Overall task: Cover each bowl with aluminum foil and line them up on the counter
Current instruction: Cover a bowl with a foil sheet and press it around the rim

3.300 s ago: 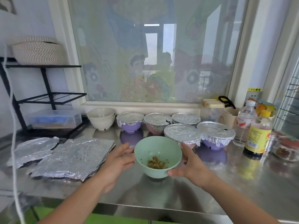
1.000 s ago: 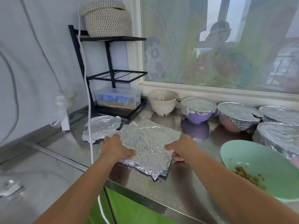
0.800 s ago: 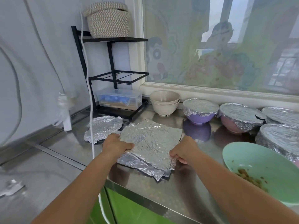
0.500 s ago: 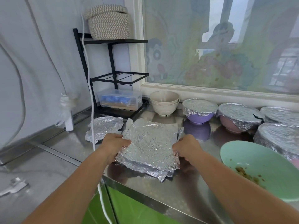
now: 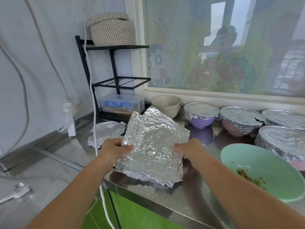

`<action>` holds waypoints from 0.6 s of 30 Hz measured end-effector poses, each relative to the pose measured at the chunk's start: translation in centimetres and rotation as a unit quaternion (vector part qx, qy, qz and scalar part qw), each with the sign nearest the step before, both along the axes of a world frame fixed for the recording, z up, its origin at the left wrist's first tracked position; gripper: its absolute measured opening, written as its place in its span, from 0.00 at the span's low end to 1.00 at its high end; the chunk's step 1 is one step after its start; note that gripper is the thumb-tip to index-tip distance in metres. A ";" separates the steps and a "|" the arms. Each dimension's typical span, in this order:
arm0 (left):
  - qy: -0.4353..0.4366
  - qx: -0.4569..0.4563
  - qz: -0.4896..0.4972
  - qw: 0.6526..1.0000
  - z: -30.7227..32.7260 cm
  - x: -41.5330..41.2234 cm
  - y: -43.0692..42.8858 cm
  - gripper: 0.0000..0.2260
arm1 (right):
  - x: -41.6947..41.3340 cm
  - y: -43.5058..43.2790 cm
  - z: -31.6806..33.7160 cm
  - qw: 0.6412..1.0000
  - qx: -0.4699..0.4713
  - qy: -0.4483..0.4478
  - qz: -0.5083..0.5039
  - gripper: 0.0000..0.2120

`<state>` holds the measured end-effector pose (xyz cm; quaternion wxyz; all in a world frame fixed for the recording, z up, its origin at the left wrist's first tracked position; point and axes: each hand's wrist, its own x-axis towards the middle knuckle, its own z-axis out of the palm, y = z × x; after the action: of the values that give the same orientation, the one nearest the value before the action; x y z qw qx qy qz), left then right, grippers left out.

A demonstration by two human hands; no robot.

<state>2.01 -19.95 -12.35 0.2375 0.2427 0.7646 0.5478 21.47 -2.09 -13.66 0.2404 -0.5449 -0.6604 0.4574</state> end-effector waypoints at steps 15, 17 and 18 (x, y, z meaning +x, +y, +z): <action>0.262 -0.086 0.099 0.956 0.1 2.2 1.1 0.21 | 5.2 0.7 6.5 0.981 0.001 0.191 -0.047 0.04; 0.194 0.007 0.029 0.980 1.9 4.5 1.9 0.19 | 7.7 0.6 7.7 0.975 -0.010 0.217 -0.049 0.05; 0.118 0.043 -0.016 0.992 3.0 6.0 2.4 0.18 | 9.2 0.3 8.2 0.973 -0.011 0.226 -0.047 0.05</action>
<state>7.97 -17.50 -9.35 0.1437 0.3283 0.7589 0.5437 30.65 -1.81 -5.43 0.3988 -0.4602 -0.5577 0.5640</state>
